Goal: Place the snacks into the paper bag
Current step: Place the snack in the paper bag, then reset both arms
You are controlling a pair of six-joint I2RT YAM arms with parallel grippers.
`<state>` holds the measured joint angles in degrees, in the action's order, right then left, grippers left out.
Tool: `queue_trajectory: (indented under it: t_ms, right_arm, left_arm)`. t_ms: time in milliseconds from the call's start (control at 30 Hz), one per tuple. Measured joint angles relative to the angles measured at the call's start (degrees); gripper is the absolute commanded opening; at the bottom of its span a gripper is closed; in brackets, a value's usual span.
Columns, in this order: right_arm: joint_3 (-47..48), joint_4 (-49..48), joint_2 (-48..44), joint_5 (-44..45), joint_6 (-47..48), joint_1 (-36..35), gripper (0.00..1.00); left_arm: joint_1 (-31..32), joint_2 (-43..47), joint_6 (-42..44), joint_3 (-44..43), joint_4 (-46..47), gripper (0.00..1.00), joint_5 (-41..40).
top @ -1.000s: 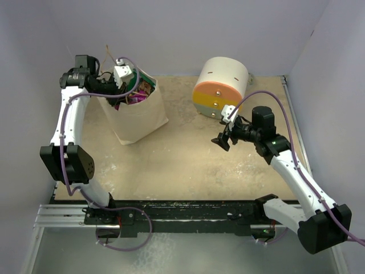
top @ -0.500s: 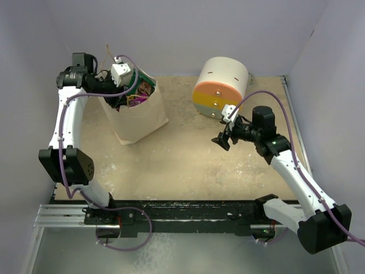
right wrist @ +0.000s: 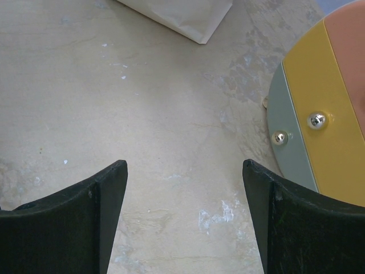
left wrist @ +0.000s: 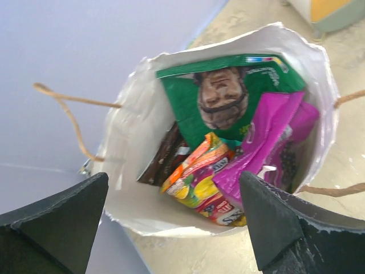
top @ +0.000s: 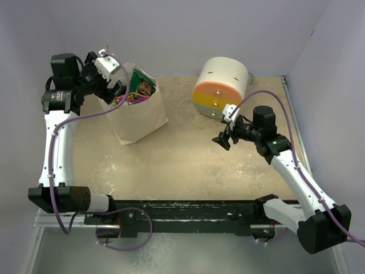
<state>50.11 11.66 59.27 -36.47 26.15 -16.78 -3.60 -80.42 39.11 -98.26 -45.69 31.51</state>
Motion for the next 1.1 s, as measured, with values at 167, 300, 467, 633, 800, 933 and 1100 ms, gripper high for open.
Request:
queue_trajectory:
  t_ms: [167,300,467,633,800,933,1100]
  right_arm:
    - [0.0,-0.55,-0.02,0.48,-1.25,0.79,0.94]
    - [0.0,-1.88,-0.02,3.1,-3.98,2.05,1.0]
    - [0.46,-1.88,-0.04,10.51,-8.61,2.84,1.0]
    - [2.49,-1.66,-0.9,24.06,-12.2,2.93,1.0]
    - [2.82,-1.09,-5.33,35.71,-15.17,2.97,1.0]
    - [2.19,-1.81,-12.44,40.35,-16.57,3.13,1.0]
    - [-0.94,-3.34,-20.96,41.46,-16.57,5.29,1.0]
  left_arm:
    - [0.0,3.45,-5.62,3.02,5.31,0.99,-7.82]
    - [-0.13,7.63,-11.43,7.89,8.92,0.99,-14.43]
    - [-0.24,19.93,-17.97,22.84,13.31,0.99,-17.79]
    - [-0.24,31.19,-22.21,33.16,16.59,0.99,-20.76]
    - [-0.42,37.62,-25.24,37.97,19.32,0.99,-23.08]
    - [-0.46,41.2,-26.64,39.91,19.52,0.99,-23.89]
    - [-0.46,45.22,-27.65,40.09,19.32,0.99,-23.76]
